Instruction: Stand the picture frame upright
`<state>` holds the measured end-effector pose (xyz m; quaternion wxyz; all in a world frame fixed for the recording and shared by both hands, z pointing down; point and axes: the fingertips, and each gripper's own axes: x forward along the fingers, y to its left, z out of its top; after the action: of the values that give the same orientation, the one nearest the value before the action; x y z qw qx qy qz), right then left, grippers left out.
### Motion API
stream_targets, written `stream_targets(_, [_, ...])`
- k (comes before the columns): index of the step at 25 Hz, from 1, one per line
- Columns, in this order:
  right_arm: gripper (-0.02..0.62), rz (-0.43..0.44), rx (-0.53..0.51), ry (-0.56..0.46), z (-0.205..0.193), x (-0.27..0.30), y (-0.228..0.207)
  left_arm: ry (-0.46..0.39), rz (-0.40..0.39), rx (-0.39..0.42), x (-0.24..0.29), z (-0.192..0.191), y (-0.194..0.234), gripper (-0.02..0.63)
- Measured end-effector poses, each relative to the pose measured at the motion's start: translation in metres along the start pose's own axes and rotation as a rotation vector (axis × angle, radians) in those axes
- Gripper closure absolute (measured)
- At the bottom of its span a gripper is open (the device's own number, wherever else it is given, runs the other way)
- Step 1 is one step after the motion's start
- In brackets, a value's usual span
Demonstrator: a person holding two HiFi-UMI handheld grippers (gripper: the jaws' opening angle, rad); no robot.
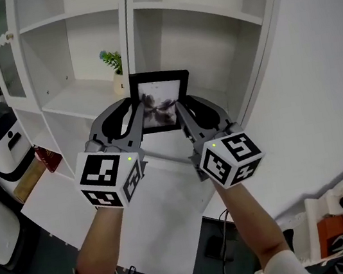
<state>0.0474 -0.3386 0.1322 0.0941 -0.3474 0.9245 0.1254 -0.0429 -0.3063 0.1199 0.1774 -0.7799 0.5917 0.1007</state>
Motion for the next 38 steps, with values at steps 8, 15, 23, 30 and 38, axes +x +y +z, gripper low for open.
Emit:
stream_targets(8, [0.512,-0.026,-0.020,0.025,0.006,0.023,-0.020,-0.025,0.052,0.031,0.023,0.001,0.008,0.517])
stream_targets(15, [0.514,-0.013,-0.033,0.055,0.003,0.045,-0.028,0.010,0.080,0.001,0.035,-0.014,0.021,0.517])
stream_targets(23, [0.514,0.032,0.042,0.110,-0.014,0.065,-0.038,0.065,0.113,0.000,0.042,-0.028,0.027,0.518])
stream_targets(30, [0.516,0.111,0.114,0.167,-0.023,0.081,-0.046,0.117,0.134,0.036,0.047,-0.032,0.027,0.518])
stream_targets(38, [0.523,0.137,0.129,0.221,-0.032,0.089,-0.052,0.137,0.155,0.067,0.048,-0.036,0.020,0.519])
